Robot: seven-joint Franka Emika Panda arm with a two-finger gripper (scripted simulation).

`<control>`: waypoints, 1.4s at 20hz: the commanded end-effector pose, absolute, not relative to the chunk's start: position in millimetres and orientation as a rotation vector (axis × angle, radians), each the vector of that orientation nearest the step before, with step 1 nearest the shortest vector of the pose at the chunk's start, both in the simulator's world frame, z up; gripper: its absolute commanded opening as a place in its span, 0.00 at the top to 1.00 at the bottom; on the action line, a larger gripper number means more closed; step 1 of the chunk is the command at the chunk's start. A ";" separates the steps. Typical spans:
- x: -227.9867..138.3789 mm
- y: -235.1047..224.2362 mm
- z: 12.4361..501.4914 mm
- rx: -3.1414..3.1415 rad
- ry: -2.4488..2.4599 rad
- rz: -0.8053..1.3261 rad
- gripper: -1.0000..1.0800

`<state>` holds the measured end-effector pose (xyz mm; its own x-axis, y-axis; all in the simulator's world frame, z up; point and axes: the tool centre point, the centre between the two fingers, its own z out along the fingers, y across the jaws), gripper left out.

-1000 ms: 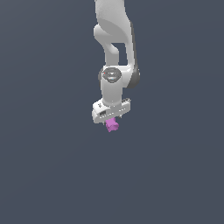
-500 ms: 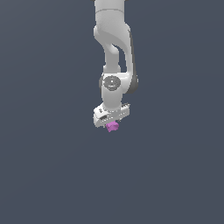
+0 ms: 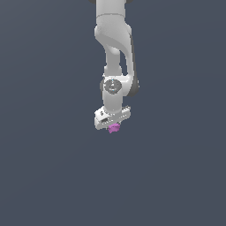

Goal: Pick up the object and move it to a goal position.

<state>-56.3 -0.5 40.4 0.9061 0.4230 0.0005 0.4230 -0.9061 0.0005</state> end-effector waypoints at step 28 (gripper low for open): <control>-23.7 -18.4 171.6 3.067 0.682 0.001 1.00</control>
